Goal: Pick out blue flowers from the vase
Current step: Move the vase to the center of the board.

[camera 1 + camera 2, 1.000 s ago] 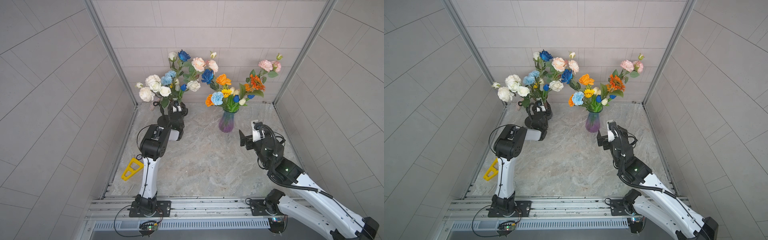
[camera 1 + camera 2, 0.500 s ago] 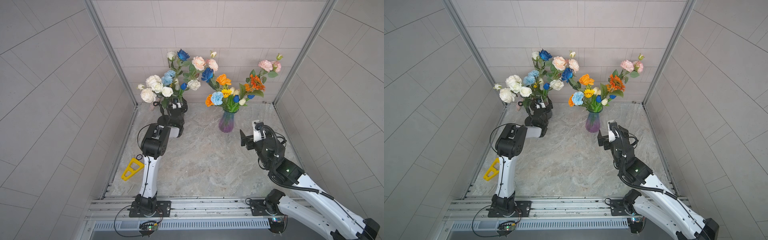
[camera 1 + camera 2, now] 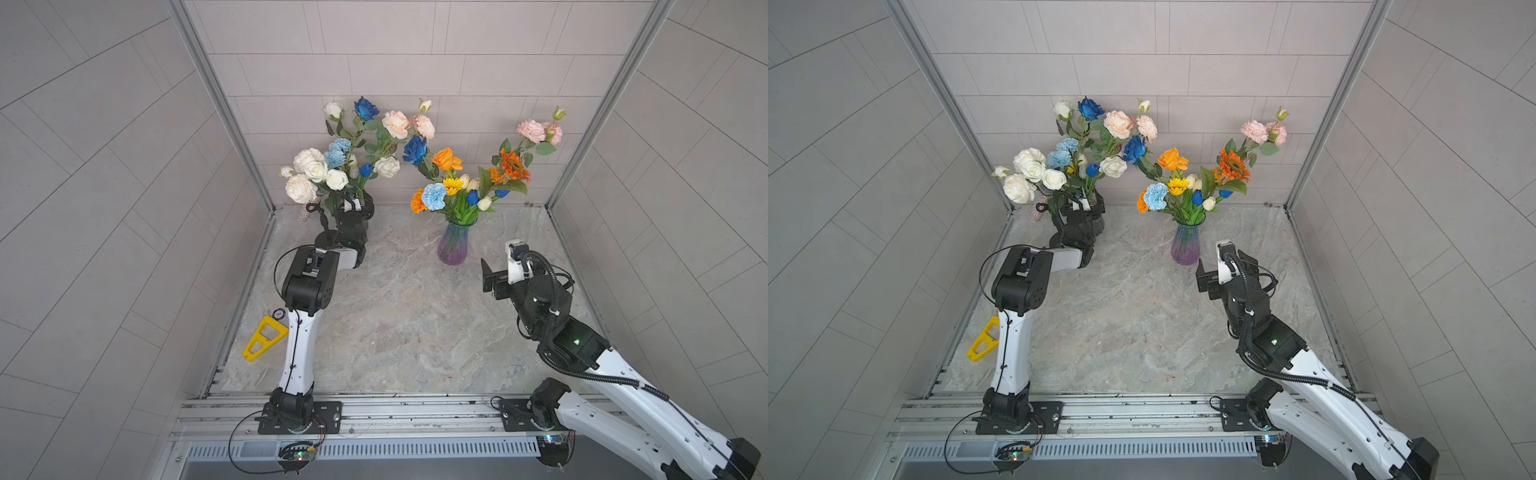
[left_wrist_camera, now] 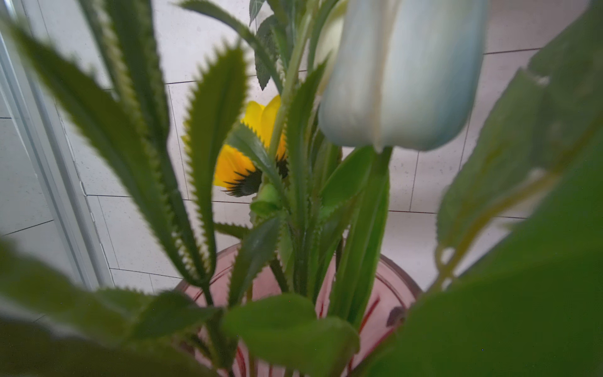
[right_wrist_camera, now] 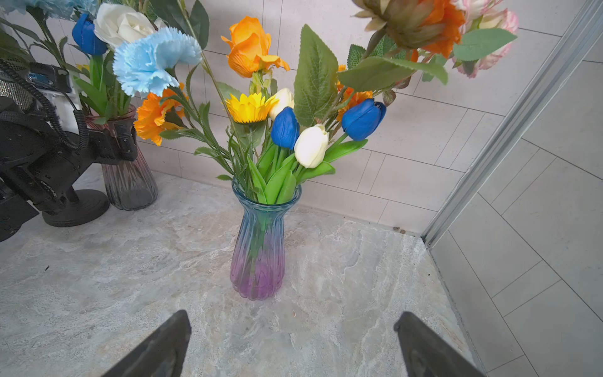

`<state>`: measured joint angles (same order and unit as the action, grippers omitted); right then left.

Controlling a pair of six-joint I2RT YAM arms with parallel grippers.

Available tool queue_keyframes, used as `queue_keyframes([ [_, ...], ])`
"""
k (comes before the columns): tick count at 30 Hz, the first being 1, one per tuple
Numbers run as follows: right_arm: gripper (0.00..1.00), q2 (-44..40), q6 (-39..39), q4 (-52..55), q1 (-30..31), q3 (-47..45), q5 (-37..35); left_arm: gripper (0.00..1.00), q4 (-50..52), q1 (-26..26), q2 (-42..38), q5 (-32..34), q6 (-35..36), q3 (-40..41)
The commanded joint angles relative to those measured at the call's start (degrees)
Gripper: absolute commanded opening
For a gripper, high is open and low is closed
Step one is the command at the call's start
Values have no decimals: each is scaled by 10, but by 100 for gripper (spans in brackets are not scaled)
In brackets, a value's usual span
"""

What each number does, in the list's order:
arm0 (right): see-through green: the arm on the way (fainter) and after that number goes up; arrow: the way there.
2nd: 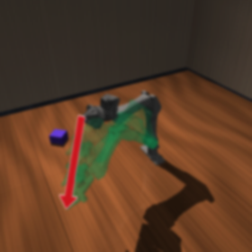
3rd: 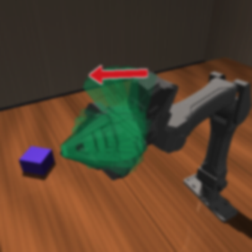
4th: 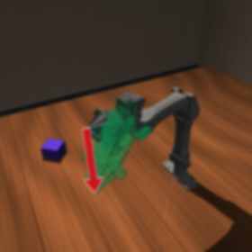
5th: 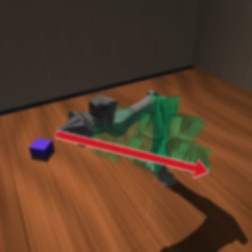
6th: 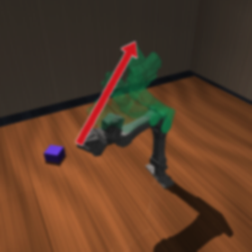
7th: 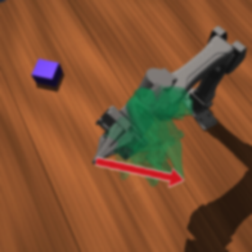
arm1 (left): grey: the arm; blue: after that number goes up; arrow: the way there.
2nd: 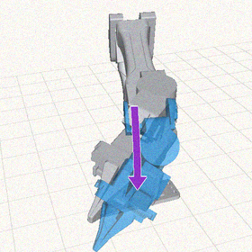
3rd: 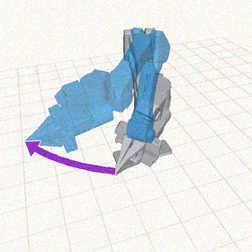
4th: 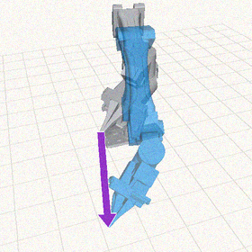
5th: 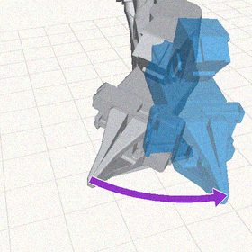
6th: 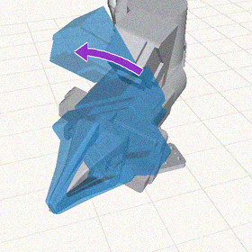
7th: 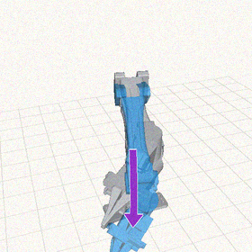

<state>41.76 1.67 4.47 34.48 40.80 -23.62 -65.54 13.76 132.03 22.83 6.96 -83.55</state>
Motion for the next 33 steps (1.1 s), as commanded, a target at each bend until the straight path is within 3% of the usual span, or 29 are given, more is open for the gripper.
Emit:
queue_keyframes([
  [1, 99, -7, -9, -8, 2, -8, -10, 100, 6, -9, 19, 0, 7, -29],
  [28, 99, -6, -16, -15, 2, -18, -24, 100, 47, -29, 69, -10, -7, -110],
  [33, 99, -9, -17, -16, 1, -20, -26, 86, 47, -32, 69, -13, -9, -106],
])
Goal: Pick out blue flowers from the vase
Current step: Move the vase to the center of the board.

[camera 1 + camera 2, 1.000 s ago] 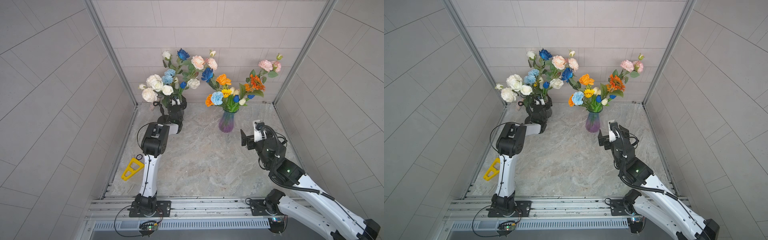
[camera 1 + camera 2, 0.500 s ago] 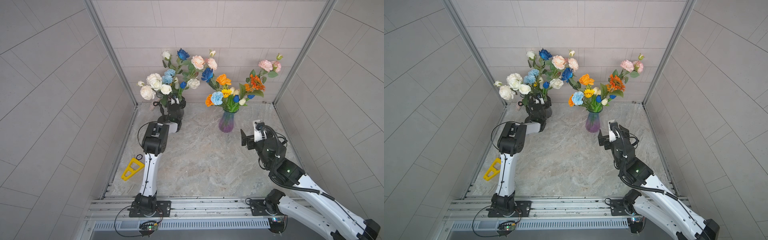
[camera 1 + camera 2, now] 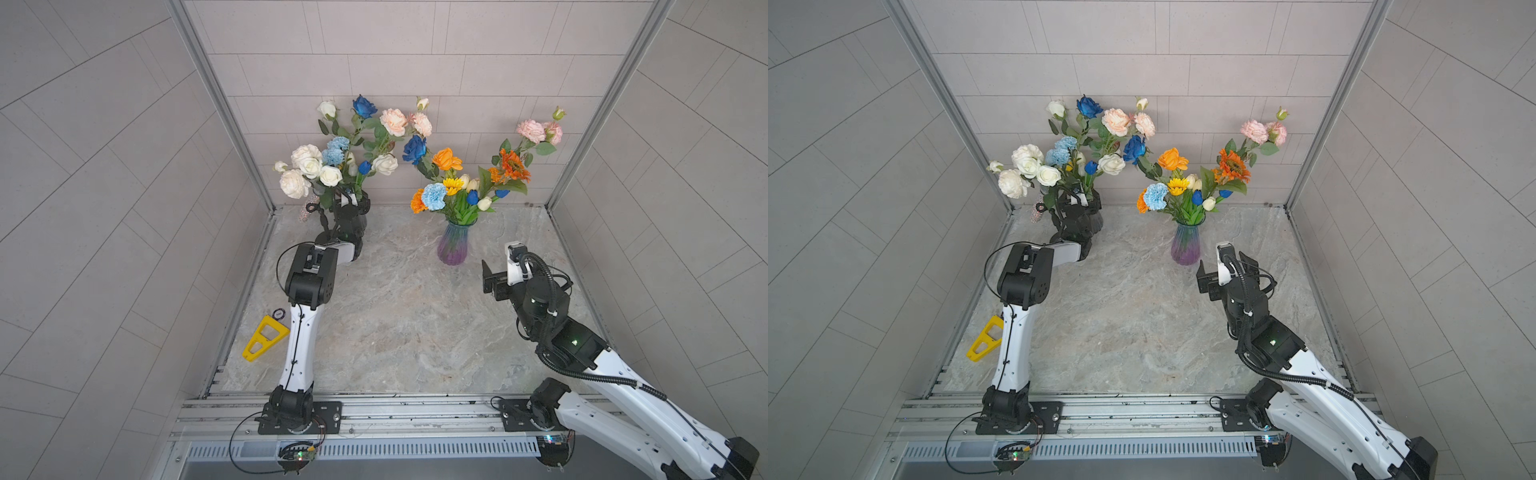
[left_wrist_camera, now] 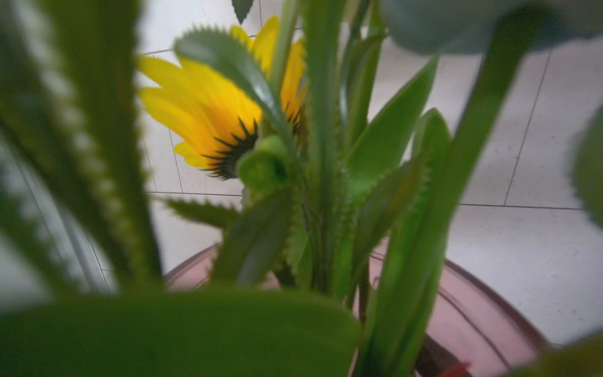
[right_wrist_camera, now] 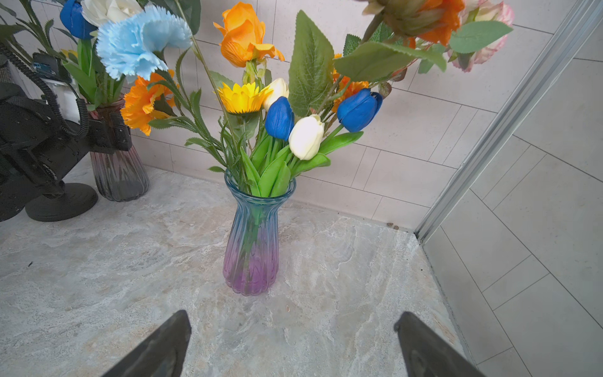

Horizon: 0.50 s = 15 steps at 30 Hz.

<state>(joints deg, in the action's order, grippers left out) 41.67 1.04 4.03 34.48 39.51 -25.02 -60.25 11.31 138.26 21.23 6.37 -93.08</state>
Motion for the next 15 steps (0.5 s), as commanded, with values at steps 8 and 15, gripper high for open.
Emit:
queue_keyframes([
  [8, 99, -18, -9, -11, 1, -9, -13, 76, -23, -9, -4, -14, -1, 8],
  [15, 99, -17, -8, -11, 1, -9, -9, 70, -35, -7, -34, -45, -9, 49],
])
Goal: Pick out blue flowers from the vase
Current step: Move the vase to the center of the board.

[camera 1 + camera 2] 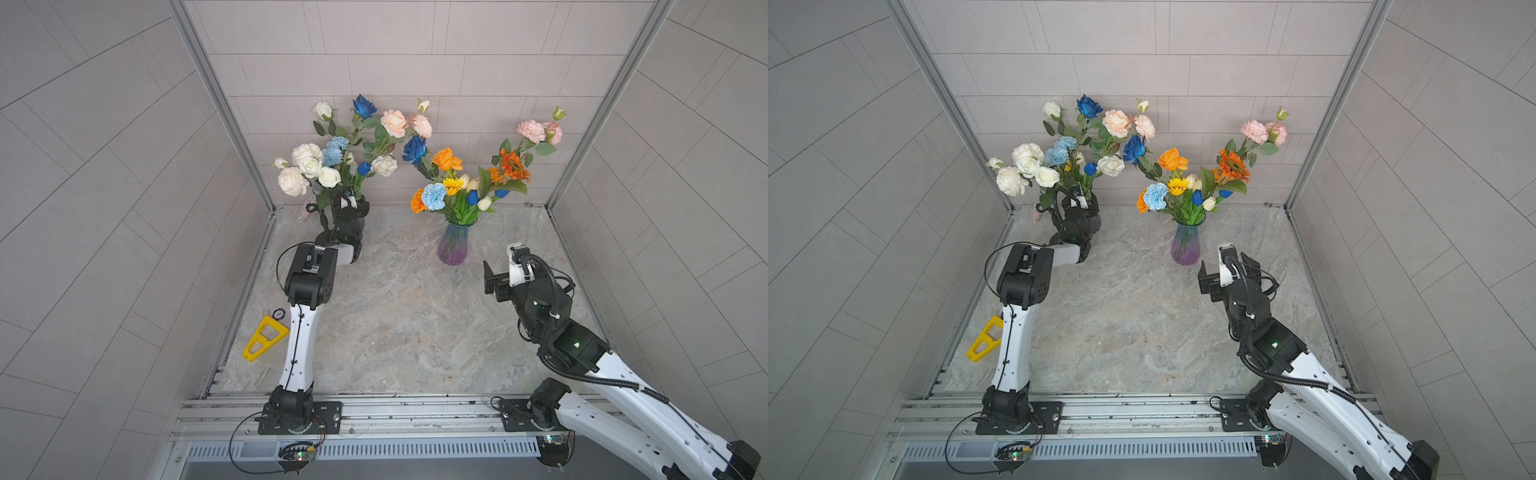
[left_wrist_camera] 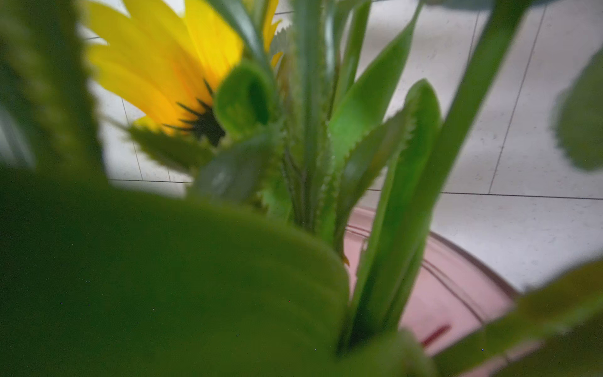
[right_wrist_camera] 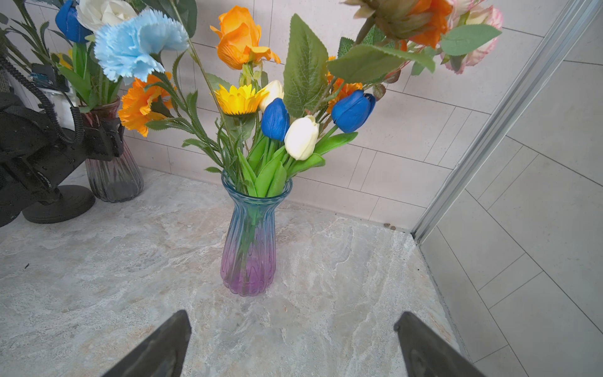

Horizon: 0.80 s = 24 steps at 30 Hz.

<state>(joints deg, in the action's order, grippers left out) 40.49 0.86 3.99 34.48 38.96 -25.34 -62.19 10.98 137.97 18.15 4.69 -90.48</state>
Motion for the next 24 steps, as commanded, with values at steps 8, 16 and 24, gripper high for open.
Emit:
queue_keyframes([
  [8, 99, -7, -6, -12, 1, -1, -2, 71, -57, 14, -88, -32, -5, 121],
  [16, 99, -9, -4, -13, 2, -3, 4, 71, -87, 26, -150, -51, -21, 205],
  [24, 99, -7, -2, -6, 2, 4, 12, 72, -116, 55, -218, -60, -17, 309],
])
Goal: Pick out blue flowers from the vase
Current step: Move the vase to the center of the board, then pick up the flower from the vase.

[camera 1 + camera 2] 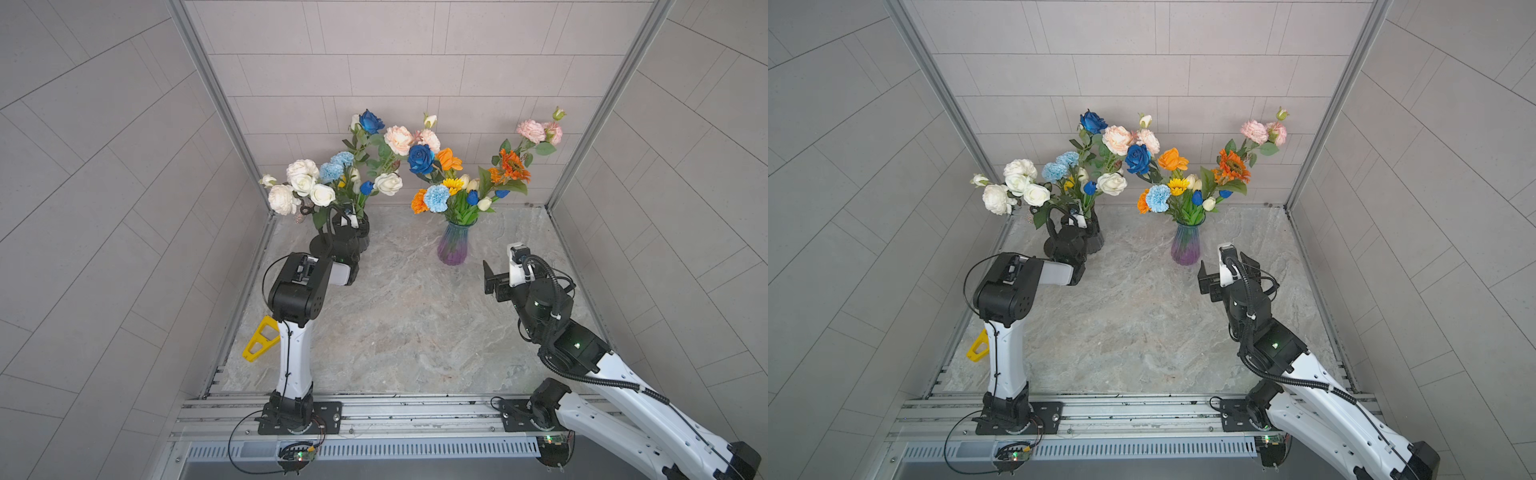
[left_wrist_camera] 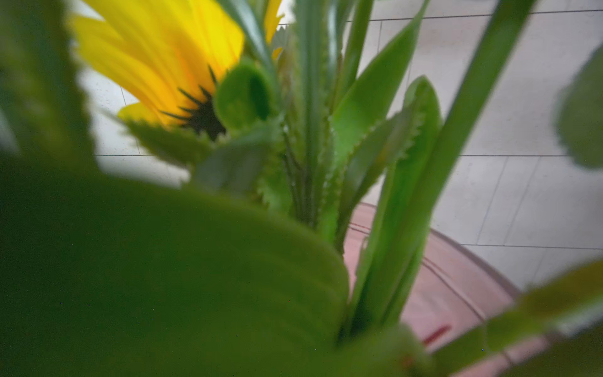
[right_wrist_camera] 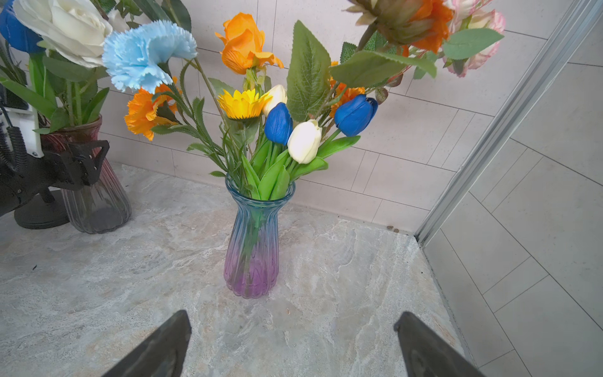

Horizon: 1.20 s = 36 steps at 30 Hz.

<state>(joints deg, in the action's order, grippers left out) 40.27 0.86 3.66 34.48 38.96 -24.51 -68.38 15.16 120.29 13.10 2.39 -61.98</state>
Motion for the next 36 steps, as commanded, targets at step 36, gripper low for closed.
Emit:
queue_keyframes([
  [36, 100, 201, 20, 8, 61, 225, 255, 73, -95, 75, -225, 166, 81, 292],
])
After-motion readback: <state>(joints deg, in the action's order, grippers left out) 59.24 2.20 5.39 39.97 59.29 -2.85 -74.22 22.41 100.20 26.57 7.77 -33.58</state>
